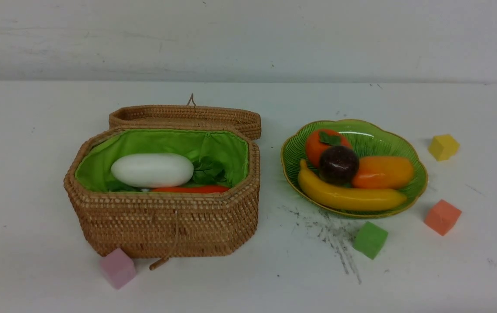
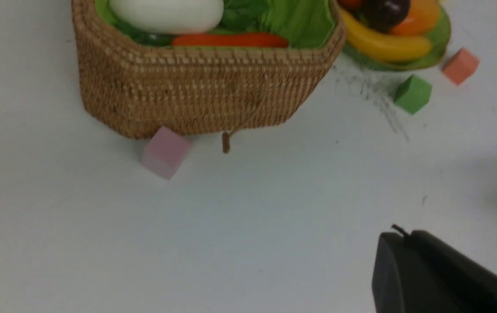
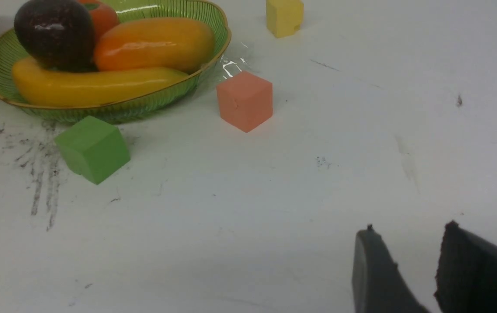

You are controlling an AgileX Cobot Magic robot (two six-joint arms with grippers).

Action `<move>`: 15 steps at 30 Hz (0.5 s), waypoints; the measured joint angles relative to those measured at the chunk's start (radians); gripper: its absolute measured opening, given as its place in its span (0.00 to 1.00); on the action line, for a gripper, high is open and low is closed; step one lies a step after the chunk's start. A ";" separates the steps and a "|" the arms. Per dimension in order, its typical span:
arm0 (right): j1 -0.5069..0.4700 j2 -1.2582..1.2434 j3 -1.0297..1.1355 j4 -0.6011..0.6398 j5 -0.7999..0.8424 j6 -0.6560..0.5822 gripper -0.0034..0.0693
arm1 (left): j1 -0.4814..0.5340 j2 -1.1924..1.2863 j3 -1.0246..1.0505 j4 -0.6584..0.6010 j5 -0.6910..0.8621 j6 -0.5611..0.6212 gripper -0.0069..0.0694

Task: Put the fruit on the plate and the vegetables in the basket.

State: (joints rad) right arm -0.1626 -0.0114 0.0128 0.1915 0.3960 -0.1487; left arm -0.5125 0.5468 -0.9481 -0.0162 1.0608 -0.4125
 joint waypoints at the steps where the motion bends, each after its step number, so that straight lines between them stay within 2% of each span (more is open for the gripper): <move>1: 0.000 0.000 0.000 0.000 0.000 0.000 0.37 | 0.000 0.000 0.000 0.000 -0.003 -0.004 0.07; 15: 0.000 0.000 0.000 0.000 0.000 0.000 0.38 | 0.000 0.000 0.002 0.040 -0.017 -0.011 0.07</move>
State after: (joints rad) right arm -0.1626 -0.0114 0.0128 0.1915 0.3960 -0.1487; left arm -0.5125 0.5468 -0.9463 0.0243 1.0437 -0.4238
